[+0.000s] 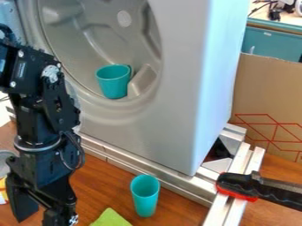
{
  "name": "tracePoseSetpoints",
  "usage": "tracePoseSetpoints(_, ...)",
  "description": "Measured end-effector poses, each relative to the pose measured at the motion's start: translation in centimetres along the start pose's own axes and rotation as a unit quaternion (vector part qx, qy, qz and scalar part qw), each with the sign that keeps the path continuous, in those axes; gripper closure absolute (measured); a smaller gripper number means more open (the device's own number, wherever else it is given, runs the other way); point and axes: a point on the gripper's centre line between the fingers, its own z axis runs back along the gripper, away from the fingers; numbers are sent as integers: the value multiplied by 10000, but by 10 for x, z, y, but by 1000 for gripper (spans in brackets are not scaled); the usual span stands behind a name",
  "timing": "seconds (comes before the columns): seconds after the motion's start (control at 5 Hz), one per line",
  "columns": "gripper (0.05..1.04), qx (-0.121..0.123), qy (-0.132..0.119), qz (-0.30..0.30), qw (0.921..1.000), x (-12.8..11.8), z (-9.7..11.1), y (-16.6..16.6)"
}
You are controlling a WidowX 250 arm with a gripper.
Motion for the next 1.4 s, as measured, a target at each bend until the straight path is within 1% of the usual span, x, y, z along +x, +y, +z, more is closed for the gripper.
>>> tracePoseSetpoints(0.2, 84, -7, 7, 25, 10000, 0, -2, -1)
tracePoseSetpoints(0.4, 84, 72, -411, -280, 9987, 14, -5, -20)
tracePoseSetpoints(0.6, 84, 43, -855, -577, 9947, 24, -16, -31)
tracePoseSetpoints(0.8, 84, -121, -850, -687, 9939, 36, -33, -48)
tracePoseSetpoints(1.0, 84, -34, -927, -929, 9913, 45, -45, -58)
tracePoseSetpoints(1.2, 84, -34, -1092, -884, 9901, 58, -58, -65)
tracePoseSetpoints(1.4, 84, -93, -1134, -770, 9905, 67, -63, -68)
